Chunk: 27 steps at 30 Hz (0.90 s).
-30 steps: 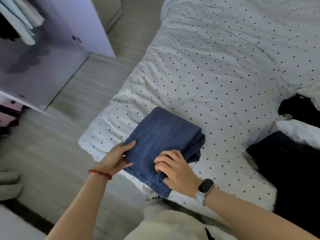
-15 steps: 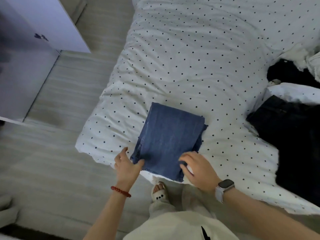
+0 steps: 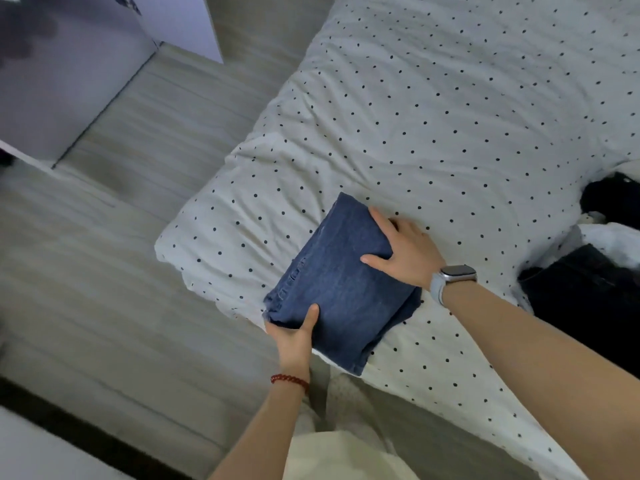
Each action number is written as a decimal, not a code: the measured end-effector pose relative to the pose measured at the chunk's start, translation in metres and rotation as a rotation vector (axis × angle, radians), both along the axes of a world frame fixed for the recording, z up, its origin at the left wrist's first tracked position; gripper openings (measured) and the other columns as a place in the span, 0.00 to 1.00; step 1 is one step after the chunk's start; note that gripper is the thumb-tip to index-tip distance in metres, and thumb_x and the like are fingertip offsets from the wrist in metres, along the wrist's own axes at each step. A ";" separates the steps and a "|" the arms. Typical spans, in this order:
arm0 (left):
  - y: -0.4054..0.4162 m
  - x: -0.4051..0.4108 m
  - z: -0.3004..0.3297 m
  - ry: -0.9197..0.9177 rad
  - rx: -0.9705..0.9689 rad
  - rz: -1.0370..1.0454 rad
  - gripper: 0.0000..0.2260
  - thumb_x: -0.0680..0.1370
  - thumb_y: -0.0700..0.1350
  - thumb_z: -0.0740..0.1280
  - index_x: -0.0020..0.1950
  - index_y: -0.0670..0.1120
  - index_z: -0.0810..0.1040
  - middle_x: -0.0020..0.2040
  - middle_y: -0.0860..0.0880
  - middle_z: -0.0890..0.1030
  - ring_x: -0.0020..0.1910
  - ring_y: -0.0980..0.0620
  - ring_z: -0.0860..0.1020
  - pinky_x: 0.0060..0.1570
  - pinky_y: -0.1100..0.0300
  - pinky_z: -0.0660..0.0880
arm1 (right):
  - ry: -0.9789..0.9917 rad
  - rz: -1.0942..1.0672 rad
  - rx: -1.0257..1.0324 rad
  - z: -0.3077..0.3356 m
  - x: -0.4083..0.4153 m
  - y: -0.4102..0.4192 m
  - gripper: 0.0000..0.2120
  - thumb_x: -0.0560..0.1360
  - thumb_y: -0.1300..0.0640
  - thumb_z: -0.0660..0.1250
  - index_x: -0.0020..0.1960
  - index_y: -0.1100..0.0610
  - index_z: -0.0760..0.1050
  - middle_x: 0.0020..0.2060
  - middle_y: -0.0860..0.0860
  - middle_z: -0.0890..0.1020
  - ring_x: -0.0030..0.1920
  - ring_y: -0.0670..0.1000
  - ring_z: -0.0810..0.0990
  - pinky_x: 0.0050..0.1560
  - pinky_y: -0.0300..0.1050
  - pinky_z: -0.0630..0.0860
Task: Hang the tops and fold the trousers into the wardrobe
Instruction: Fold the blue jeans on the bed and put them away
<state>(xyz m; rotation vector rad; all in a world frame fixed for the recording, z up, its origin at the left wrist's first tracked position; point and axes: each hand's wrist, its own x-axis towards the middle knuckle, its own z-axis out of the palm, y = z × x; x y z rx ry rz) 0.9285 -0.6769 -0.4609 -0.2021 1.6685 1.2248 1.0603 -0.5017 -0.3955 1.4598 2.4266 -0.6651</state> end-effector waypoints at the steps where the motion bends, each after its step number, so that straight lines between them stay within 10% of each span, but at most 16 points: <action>1: 0.000 0.005 -0.001 0.031 0.010 0.033 0.39 0.69 0.42 0.74 0.73 0.46 0.54 0.68 0.50 0.66 0.66 0.51 0.67 0.68 0.52 0.65 | -0.003 0.025 0.027 0.000 0.000 -0.001 0.39 0.74 0.38 0.61 0.76 0.44 0.42 0.63 0.55 0.68 0.63 0.57 0.67 0.61 0.52 0.68; 10: 0.003 0.028 0.005 0.229 -0.014 0.135 0.48 0.56 0.64 0.76 0.71 0.56 0.58 0.68 0.53 0.68 0.67 0.52 0.69 0.68 0.48 0.66 | 0.050 0.226 -0.020 0.007 0.013 0.007 0.42 0.72 0.40 0.64 0.73 0.37 0.36 0.60 0.52 0.66 0.54 0.55 0.73 0.48 0.46 0.73; 19: 0.006 0.036 0.003 0.148 0.138 0.224 0.44 0.68 0.40 0.75 0.74 0.55 0.50 0.68 0.53 0.65 0.65 0.54 0.67 0.67 0.56 0.64 | 0.207 0.183 -0.061 0.007 0.026 0.013 0.41 0.73 0.46 0.67 0.66 0.31 0.35 0.59 0.51 0.69 0.51 0.55 0.75 0.49 0.45 0.73; 27: 0.002 0.049 0.026 0.407 0.097 0.112 0.46 0.64 0.52 0.77 0.74 0.55 0.52 0.73 0.53 0.62 0.71 0.55 0.63 0.68 0.58 0.62 | 0.234 0.173 0.086 0.020 0.031 -0.004 0.39 0.73 0.48 0.68 0.67 0.34 0.39 0.60 0.53 0.69 0.51 0.56 0.76 0.43 0.45 0.73</action>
